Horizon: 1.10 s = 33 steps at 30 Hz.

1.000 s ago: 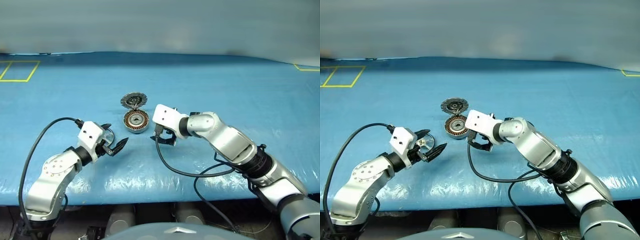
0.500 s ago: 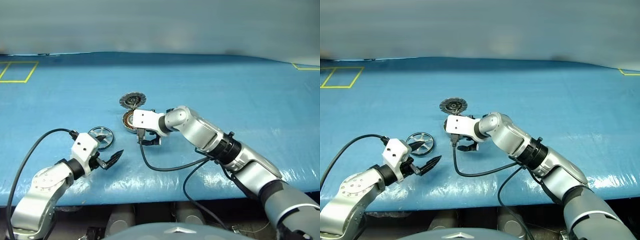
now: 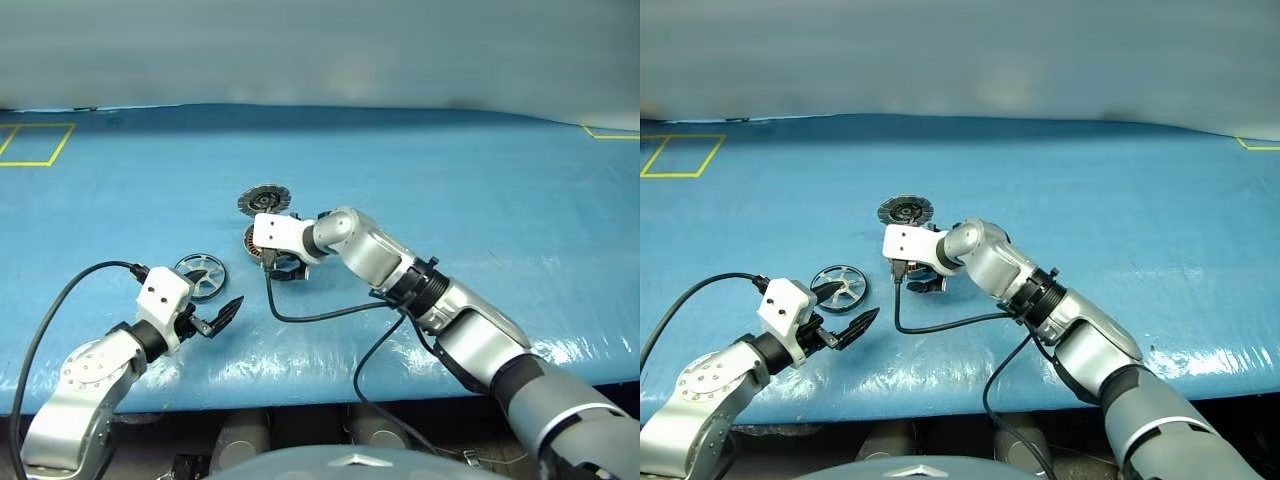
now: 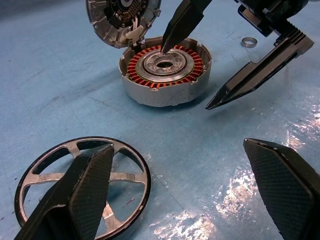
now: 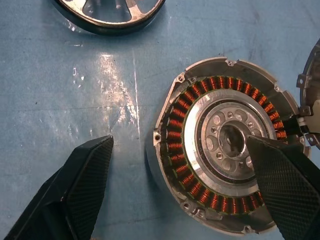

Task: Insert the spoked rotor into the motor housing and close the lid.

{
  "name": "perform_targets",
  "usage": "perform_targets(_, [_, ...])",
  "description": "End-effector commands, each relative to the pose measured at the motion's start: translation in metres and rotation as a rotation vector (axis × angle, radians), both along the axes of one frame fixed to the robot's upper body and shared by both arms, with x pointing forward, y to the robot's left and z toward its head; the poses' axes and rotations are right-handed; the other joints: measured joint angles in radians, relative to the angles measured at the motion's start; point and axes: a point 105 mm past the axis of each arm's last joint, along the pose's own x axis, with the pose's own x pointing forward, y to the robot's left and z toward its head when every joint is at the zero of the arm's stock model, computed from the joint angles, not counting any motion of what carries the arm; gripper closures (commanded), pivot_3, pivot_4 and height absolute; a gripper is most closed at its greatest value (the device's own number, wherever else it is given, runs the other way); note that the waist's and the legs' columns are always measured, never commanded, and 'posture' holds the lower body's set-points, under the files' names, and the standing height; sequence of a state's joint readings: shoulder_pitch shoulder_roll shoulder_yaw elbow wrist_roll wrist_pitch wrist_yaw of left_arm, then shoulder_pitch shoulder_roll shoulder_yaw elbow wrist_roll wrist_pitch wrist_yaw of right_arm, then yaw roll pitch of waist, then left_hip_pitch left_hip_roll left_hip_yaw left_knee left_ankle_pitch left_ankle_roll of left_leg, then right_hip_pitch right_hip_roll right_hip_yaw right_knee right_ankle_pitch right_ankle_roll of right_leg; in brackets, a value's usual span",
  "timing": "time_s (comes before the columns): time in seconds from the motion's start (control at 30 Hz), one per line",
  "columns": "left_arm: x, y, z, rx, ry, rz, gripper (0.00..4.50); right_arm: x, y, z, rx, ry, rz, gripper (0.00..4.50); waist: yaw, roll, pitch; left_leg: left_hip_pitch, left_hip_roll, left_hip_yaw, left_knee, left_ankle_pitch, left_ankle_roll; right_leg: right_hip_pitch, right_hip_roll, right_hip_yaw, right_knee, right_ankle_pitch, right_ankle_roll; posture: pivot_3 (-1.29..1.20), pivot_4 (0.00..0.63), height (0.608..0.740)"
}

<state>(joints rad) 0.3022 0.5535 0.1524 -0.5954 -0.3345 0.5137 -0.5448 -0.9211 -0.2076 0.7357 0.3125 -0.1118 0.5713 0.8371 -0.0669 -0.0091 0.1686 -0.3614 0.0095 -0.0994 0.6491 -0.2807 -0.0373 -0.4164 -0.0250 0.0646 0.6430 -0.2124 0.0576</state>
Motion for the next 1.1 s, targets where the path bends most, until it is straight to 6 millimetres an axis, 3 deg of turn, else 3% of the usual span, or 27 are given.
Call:
perform_targets(0.03, [0.0, -0.005, 0.015, -0.002, -0.068, -0.014, 0.0, 0.002, 0.004, 0.012, 0.027, -0.023, 0.027, 0.03, 0.0, 0.0, 0.0, 0.0, 0.0, 0.0, 0.0, 0.0, 0.0, 0.0, 0.0, 0.0, 0.0, 0.0, 0.0, 0.0, 0.15, 0.74])
perform_targets(0.33, [0.001, -0.001, 0.016, 0.01, -0.087, 0.012, 0.0, 0.0, -0.004, -0.01, -0.011, 0.054, 0.007, 0.03, 0.0, 0.0, 0.0, 0.0, 0.0, 0.0, 0.0, 0.0, 0.0, 0.0, 0.0, 0.0, 0.0, 0.0, 0.0, 0.0, 0.15, 0.74])
perform_targets(0.43, [0.0, 0.001, 0.016, 0.013, -0.088, 0.017, 0.0, -0.001, -0.004, -0.014, -0.016, 0.068, 0.008, 0.65, 0.0, 0.0, 0.0, 0.001, 0.0, 0.0, 0.0, 0.0, 0.0, 0.001, 0.0, 0.0, 0.0, 0.0, 0.0, 0.0, 0.15, 0.74])
perform_targets(0.63, [-0.001, 0.001, 0.017, 0.016, -0.09, 0.017, 0.0, -0.004, -0.002, -0.016, -0.022, 0.078, 0.017, 2.55, 0.0, 0.0, -0.001, 0.002, 0.0, 0.0, 0.0, 0.0, 0.0, 0.002, 0.0, 0.0, 0.0, 0.0, 0.0, 0.0, 0.15, 0.74])
perform_targets(0.87, [0.002, 0.001, 0.018, 0.016, -0.096, 0.015, 0.0, -0.017, -0.006, -0.015, 0.008, 0.163, -0.035, 2.57, 0.001, 0.0, -0.001, 0.003, 0.0, 0.0, 0.0, 0.0, 0.0, 0.002, 0.0, 0.0, 0.001, 0.0, 0.0, 0.0, 0.15, 0.74])
perform_targets(1.1, [0.004, 0.001, 0.016, 0.017, -0.086, 0.014, 0.0, -0.056, -0.025, -0.025, 0.03, 0.297, -0.153, 2.57, 0.008, 0.001, -0.002, 0.002, -0.001, -0.001, -0.001, 0.0, 0.0, 0.002, -0.001, 0.0, 0.0, -0.001, -0.001, 0.0, 0.15, 0.74])
